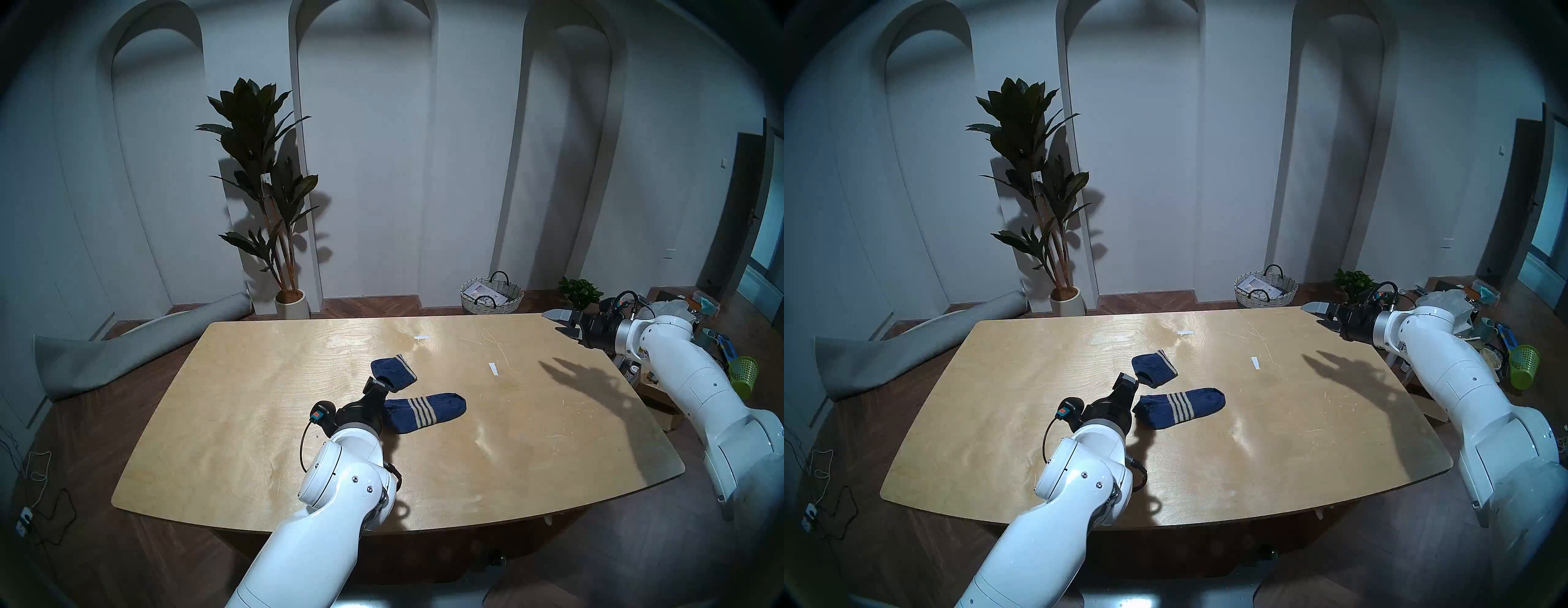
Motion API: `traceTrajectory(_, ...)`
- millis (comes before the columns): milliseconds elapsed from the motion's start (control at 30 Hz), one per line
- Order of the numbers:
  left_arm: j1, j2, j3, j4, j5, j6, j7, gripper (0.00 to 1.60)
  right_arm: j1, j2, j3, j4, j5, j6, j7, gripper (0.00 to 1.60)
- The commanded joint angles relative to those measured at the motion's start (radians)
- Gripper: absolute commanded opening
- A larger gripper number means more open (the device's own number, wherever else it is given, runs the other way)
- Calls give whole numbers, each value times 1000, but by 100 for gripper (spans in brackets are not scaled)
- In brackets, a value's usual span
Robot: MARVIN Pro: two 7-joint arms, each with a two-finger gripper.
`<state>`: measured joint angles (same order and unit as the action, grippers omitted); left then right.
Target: Fold socks in half once and place them neatly on the table
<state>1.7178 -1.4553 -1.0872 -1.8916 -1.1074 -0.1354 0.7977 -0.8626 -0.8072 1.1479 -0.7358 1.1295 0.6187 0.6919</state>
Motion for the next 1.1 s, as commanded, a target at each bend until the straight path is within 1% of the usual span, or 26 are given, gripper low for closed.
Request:
traceTrajectory(0, -67, -17, 15, 27, -31, -19, -11, 160, 48, -4, -3, 11, -5, 7, 44, 160)
traceTrajectory(100, -78, -20, 22, 50, -36, -23, -17, 160, 55, -4, -7, 26, -14, 8, 58, 160)
traceTrajectory(133, -83, -19, 25, 58, -35, -27, -18, 160, 60, -5, -9, 34, -16, 19, 63, 160)
traceTrajectory(367, -103, -26, 37, 92, -53, -35, -32, 160, 74, -6, -13, 62, -40, 14, 86, 160)
traceTrajectory(567, -110, -25, 47, 94, -73, -33, -39, 160, 89, -11, -16, 84, -62, 6, 101, 160)
traceTrajectory(767, -130, -31, 61, 133, -100, -20, -50, 160, 107, -19, -24, 113, -85, 4, 123, 160)
traceTrajectory(900, -143, -35, 68, 154, -85, -20, -38, 160, 117, -24, -26, 129, -98, 4, 136, 160)
traceTrajectory(1067, -151, -35, 69, 167, -90, -15, -40, 160, 127, -24, -23, 132, -107, 20, 147, 160)
